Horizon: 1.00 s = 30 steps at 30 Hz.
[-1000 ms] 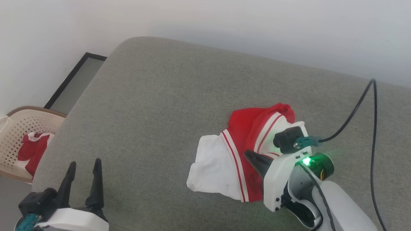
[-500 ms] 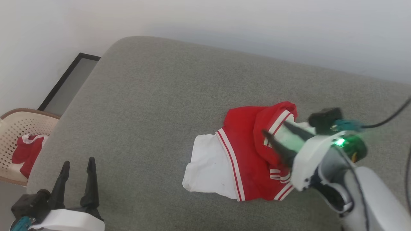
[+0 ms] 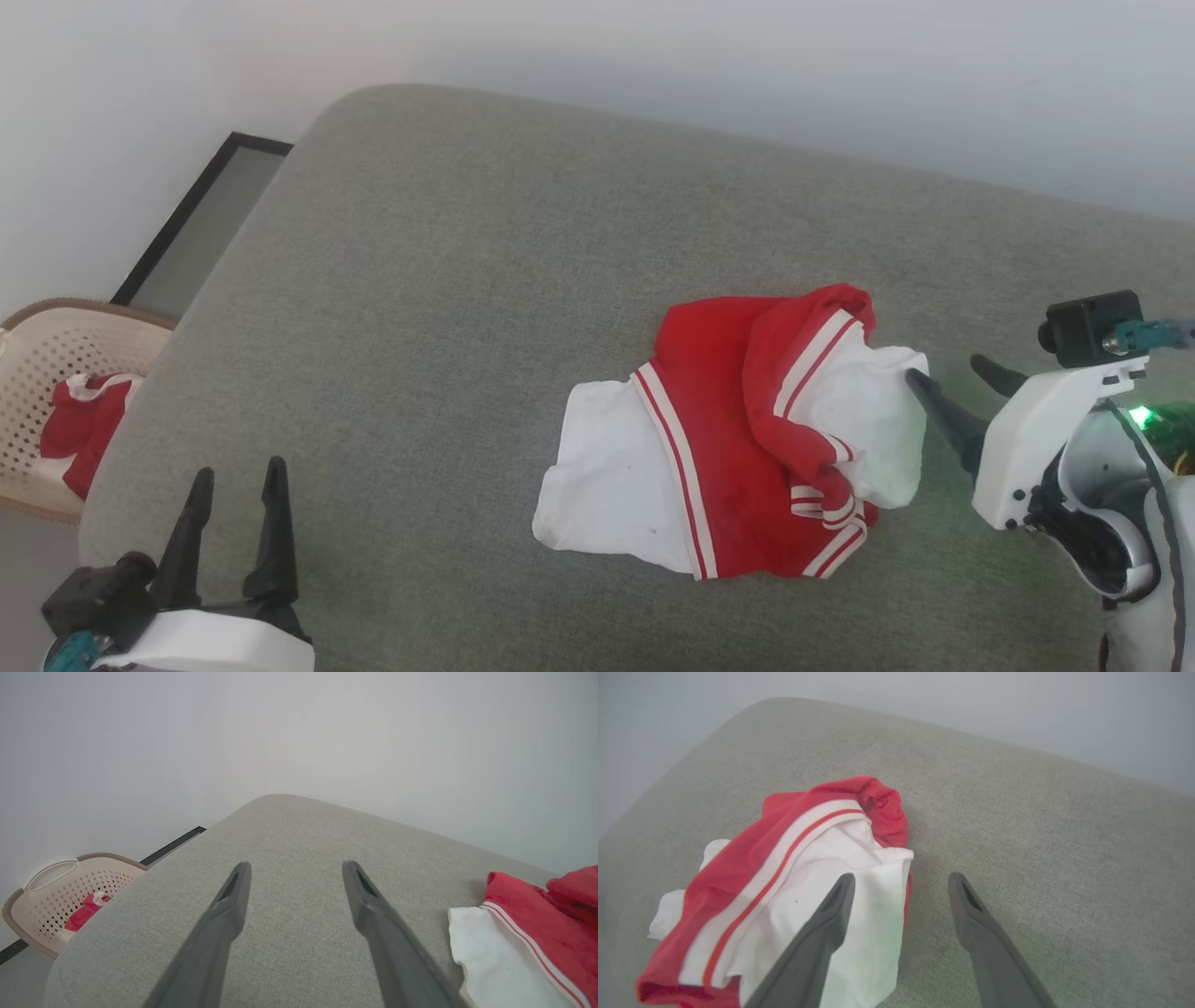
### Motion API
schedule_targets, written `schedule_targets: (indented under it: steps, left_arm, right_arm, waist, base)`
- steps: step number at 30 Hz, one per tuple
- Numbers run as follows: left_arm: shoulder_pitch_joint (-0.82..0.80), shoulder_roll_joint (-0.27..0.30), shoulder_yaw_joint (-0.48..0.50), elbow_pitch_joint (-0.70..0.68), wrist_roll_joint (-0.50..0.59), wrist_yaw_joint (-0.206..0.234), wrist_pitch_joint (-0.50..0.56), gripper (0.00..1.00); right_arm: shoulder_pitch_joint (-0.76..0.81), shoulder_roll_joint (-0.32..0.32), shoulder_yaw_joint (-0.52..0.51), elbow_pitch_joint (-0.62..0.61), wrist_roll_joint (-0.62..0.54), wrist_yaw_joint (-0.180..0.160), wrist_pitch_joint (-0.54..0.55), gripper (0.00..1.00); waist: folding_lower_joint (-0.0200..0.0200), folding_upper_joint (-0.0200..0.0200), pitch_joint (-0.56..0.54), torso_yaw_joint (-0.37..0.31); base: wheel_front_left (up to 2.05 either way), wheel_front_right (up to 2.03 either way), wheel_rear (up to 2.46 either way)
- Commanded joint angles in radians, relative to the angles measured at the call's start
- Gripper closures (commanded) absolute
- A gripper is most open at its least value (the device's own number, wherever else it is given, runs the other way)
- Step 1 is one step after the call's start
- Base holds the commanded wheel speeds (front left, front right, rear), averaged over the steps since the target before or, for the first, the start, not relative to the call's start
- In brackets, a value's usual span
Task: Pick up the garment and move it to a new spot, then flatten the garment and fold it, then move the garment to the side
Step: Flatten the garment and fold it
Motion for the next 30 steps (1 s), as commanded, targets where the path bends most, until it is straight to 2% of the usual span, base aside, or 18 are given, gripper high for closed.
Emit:
schedule_targets:
  steps: [1,9,10,11,12,13,22,30]
  left_arm:
    - [-0.014,-0.004,0.005,0.004,0.012,-0.007,-0.004,0.00]
    - [-0.041,-0.033,0.007,0.029,0.028,-0.033,-0.004,0.00]
    - [-0.045,-0.035,0.009,0.032,0.030,-0.036,-0.004,0.00]
    - [-0.049,-0.037,0.011,0.035,0.032,-0.040,-0.004,0.00]
    - [-0.054,-0.040,0.012,0.038,0.034,-0.042,-0.004,0.00]
    - [-0.057,-0.043,0.014,0.041,0.037,-0.044,-0.004,0.00]
    - [-0.070,-0.062,0.041,0.063,0.054,-0.061,-0.004,0.00]
    - [-0.066,-0.068,0.066,0.062,0.069,-0.070,-0.004,0.00]
  right_arm:
    - [-0.008,-0.003,-0.004,0.009,-0.001,0.000,0.017,0.00]
    - [-0.046,-0.027,0.027,0.062,0.018,0.000,0.110,0.00]
    - [-0.053,-0.032,0.041,0.067,0.018,0.000,0.121,0.05]
    - [-0.058,-0.033,0.051,0.074,0.024,0.000,0.128,0.41]
    - [-0.063,-0.038,0.061,0.078,0.024,0.000,0.136,0.62]
    - [-0.069,-0.044,0.074,0.077,0.022,0.000,0.136,1.00]
    - [-0.101,-0.088,0.078,0.059,0.046,0.000,0.139,1.00]
    - [-0.062,-0.156,-0.070,-0.007,0.033,0.000,0.167,1.00]
  waist:
    - [0.0000,-0.0001,0.007,0.005]
    - [0.0000,-0.0001,0.041,0.031]
    - [0.0000,-0.0001,0.044,0.034]
    - [0.0000,-0.0001,0.046,0.036]
    - [0.0000,-0.0001,0.048,0.039]
    - [0.0000,-0.0001,0.051,0.041]
    - [0.0000,-0.0001,0.060,0.039]
    - [0.0000,-0.0001,0.058,0.013]
  base:
    - [0.00,0.00,0.00]
    - [0.00,0.00,0.00]
    - [0.00,0.00,0.00]
    - [0.00,0.00,0.00]
    - [0.00,0.00,0.00]
    - [0.00,0.00,0.00]
    - [0.00,0.00,0.00]
    - [0.00,0.00,0.00]
